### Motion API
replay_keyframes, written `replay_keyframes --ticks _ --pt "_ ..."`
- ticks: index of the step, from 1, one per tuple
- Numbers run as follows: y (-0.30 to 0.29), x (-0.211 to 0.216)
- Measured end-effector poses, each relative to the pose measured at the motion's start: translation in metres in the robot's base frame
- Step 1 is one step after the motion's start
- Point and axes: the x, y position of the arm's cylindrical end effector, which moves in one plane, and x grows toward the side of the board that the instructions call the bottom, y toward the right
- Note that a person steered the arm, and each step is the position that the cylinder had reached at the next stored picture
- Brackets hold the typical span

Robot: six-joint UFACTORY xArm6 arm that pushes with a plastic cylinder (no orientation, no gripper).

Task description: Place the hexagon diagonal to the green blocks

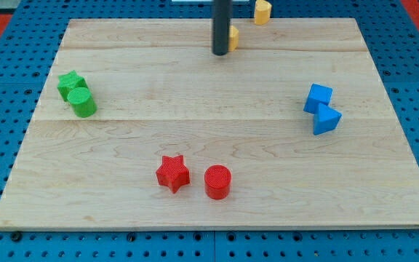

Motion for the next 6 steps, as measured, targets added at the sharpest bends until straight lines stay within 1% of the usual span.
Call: replay_keyframes --ticks 1,2,3,4,5,6 --pt "0.056 0.018" --pt "0.117 0.006" --pt "0.078 -0.027" --pt "0.003 -0.054" --pt "-0.025 -0.051" --pt "0.041 -0.003"
